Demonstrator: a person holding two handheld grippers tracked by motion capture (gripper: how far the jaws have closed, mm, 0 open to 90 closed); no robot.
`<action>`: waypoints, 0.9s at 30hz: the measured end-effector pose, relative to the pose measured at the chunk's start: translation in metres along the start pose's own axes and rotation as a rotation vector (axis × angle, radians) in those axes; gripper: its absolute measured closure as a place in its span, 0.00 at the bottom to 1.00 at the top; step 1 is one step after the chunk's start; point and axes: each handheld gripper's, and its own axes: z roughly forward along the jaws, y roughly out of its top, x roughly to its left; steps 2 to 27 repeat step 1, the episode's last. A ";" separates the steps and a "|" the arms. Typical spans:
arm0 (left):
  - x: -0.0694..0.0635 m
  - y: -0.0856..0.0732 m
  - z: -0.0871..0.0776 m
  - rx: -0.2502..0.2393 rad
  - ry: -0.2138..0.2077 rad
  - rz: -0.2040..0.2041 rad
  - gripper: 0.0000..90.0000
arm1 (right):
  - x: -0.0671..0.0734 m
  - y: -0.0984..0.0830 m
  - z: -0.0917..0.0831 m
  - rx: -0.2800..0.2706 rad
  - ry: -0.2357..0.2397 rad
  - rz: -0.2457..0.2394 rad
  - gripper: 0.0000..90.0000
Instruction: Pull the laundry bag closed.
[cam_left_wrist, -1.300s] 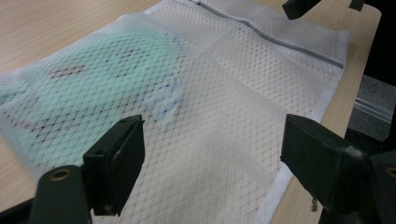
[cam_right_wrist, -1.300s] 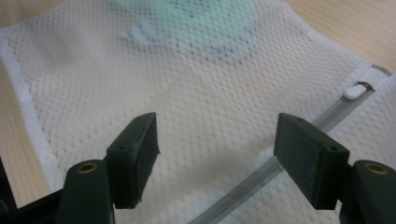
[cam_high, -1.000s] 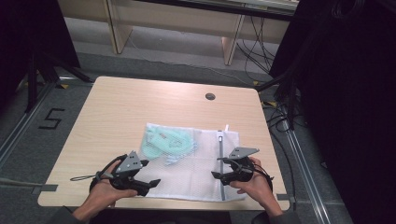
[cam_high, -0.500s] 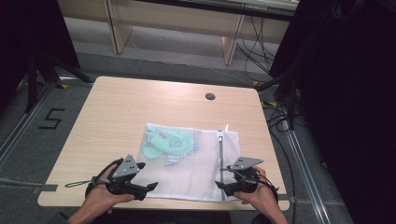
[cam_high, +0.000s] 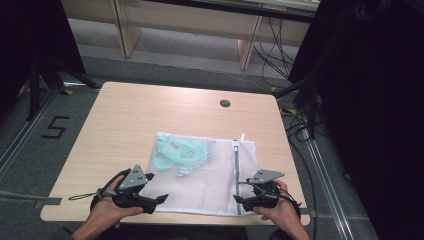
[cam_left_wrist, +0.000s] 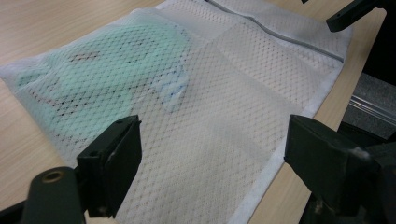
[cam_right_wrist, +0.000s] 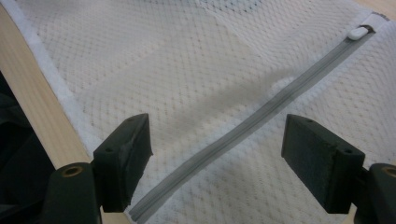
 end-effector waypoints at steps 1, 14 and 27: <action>-0.001 0.000 0.000 -0.001 0.006 -0.016 0.21 | 0.001 -0.001 0.003 -0.032 -0.022 0.004 0.28; -0.001 0.000 0.000 -0.001 0.006 -0.016 0.21 | 0.001 -0.001 0.003 -0.032 -0.022 0.004 0.28; -0.001 0.000 0.000 -0.001 0.006 -0.016 0.21 | 0.001 -0.001 0.003 -0.032 -0.022 0.004 0.28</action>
